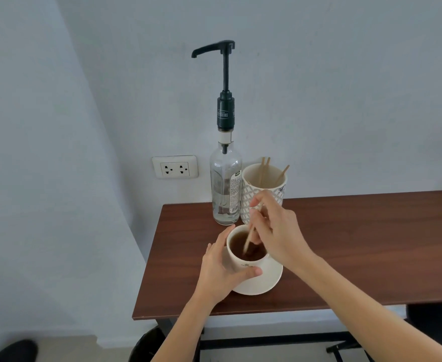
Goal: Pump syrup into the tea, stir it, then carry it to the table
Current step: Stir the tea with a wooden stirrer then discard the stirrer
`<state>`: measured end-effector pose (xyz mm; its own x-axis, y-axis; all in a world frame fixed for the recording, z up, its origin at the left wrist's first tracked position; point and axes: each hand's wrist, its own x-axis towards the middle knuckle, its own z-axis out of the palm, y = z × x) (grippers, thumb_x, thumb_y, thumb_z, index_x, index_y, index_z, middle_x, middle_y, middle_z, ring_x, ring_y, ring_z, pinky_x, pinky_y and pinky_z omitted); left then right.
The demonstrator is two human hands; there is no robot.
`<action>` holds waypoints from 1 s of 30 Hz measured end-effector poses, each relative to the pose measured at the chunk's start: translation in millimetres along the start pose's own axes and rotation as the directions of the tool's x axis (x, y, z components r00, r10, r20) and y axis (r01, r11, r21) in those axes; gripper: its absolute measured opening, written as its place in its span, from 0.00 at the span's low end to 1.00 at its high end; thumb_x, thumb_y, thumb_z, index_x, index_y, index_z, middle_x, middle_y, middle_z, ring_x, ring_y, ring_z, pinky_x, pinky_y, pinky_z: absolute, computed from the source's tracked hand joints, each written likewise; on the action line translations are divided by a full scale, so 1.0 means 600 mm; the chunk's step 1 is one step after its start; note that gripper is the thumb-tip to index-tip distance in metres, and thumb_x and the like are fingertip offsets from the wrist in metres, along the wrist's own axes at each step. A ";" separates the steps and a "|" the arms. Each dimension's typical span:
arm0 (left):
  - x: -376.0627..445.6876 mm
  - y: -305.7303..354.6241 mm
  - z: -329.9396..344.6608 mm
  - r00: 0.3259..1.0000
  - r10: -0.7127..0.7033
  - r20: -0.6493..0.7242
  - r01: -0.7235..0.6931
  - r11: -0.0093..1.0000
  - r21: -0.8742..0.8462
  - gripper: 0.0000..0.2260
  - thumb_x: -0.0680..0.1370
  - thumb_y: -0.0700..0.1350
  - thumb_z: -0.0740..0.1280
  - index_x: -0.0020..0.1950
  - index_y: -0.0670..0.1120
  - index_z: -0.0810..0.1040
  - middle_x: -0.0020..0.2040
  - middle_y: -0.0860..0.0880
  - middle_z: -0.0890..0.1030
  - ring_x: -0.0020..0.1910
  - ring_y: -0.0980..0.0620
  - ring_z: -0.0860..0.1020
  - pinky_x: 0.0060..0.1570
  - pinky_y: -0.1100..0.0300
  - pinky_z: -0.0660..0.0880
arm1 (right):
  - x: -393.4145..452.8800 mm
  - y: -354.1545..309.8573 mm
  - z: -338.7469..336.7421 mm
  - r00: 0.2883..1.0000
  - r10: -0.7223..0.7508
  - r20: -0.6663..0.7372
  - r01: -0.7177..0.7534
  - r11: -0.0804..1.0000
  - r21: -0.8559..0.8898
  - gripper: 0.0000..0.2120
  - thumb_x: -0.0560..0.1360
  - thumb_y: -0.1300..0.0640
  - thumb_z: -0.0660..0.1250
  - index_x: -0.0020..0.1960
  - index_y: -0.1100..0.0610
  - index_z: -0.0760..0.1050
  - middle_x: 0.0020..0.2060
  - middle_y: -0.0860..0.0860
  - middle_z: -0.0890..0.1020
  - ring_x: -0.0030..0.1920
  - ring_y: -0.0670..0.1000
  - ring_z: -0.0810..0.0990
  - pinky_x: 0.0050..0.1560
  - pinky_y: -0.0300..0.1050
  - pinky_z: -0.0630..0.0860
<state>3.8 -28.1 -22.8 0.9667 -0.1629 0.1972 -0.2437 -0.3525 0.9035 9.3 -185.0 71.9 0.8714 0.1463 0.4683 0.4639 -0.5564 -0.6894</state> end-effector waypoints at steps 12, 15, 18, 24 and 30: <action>0.001 0.002 -0.001 1.000 0.000 0.003 0.000 1.000 0.018 0.41 0.60 0.69 0.79 0.70 0.68 0.67 0.66 0.70 0.75 0.69 0.60 0.74 0.74 0.36 0.66 | 0.008 -0.010 0.003 1.000 -0.004 -0.017 0.004 0.999 0.036 0.03 0.83 0.62 0.60 0.52 0.55 0.69 0.34 0.55 0.82 0.31 0.52 0.84 0.36 0.48 0.83; 0.000 0.001 0.000 1.000 -0.011 -0.012 0.012 1.000 0.024 0.41 0.59 0.68 0.79 0.68 0.72 0.65 0.68 0.68 0.75 0.71 0.59 0.73 0.75 0.37 0.64 | 0.019 0.002 -0.010 0.993 -0.096 -0.068 0.082 0.978 -0.191 0.02 0.82 0.62 0.60 0.52 0.56 0.69 0.28 0.45 0.75 0.26 0.47 0.76 0.31 0.49 0.75; 0.001 0.002 0.000 1.000 -0.015 -0.006 0.015 1.000 0.013 0.41 0.60 0.69 0.79 0.70 0.69 0.66 0.67 0.68 0.76 0.71 0.58 0.73 0.75 0.36 0.64 | 0.009 0.002 -0.016 1.000 -0.027 0.002 0.027 0.980 -0.196 0.05 0.81 0.64 0.59 0.50 0.54 0.67 0.27 0.49 0.75 0.25 0.51 0.75 0.31 0.54 0.75; 0.001 0.001 0.001 1.000 -0.013 -0.004 0.013 1.000 0.007 0.42 0.60 0.68 0.79 0.71 0.66 0.67 0.67 0.67 0.76 0.70 0.58 0.74 0.74 0.36 0.65 | 0.015 -0.005 -0.005 0.997 -0.047 -0.058 0.041 0.995 -0.096 0.04 0.83 0.62 0.60 0.51 0.55 0.69 0.31 0.50 0.80 0.29 0.50 0.81 0.35 0.49 0.79; 0.002 0.005 -0.001 1.000 -0.001 -0.009 0.001 1.000 0.030 0.39 0.61 0.65 0.80 0.67 0.73 0.66 0.66 0.68 0.77 0.69 0.59 0.74 0.74 0.36 0.65 | 0.008 -0.006 -0.007 1.000 0.015 -0.007 -0.016 0.999 -0.039 0.04 0.83 0.63 0.59 0.51 0.56 0.68 0.32 0.55 0.82 0.29 0.51 0.83 0.37 0.50 0.82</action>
<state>4.2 -28.7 -19.9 0.9677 -0.1542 0.1996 -0.2446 -0.3798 0.8921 11.0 -185.5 78.9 0.8773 0.1321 0.4614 0.4437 -0.5897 -0.6748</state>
